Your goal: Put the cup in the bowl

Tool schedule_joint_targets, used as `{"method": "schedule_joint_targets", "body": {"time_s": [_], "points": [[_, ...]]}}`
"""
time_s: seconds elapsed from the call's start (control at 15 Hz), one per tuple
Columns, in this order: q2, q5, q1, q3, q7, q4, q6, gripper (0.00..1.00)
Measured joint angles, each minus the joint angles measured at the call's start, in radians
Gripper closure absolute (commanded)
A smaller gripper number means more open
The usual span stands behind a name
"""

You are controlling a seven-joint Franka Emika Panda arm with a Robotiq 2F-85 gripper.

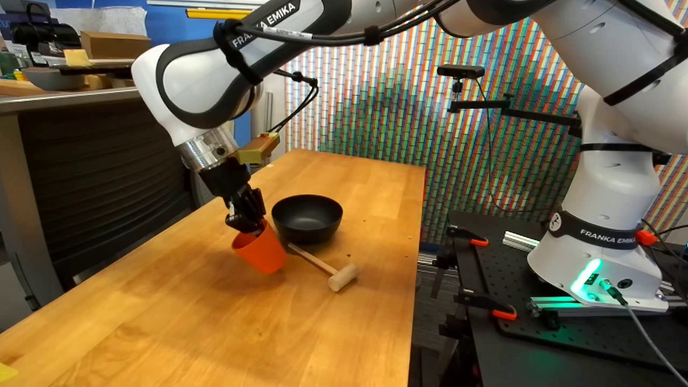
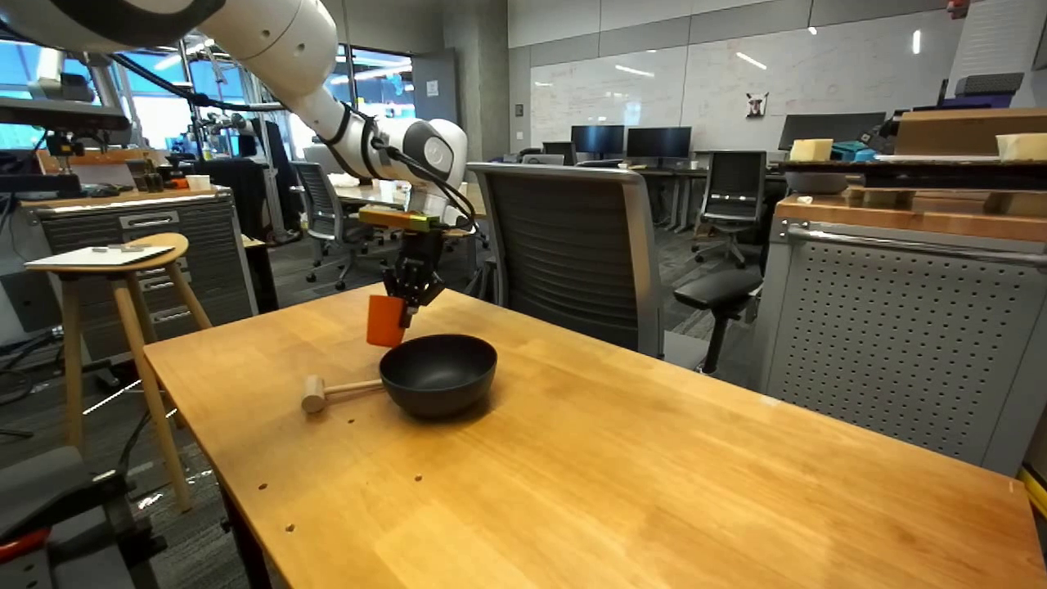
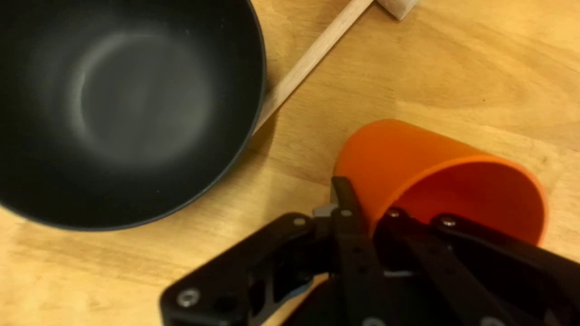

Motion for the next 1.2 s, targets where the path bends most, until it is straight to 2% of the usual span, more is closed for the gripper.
{"method": "schedule_joint_targets", "body": {"time_s": [0.33, 0.73, 0.93, 1.2], "points": [[-0.202, -0.021, -0.035, -0.093, 0.079, -0.123, 0.108, 0.95], [-0.407, -0.004, -0.167, -0.178, 0.184, -0.395, 0.248, 0.95], [-0.414, 0.035, -0.225, -0.192, 0.214, -0.517, 0.308, 0.96], [-0.375, 0.102, -0.234, -0.177, 0.215, -0.601, 0.381, 0.96]]}}
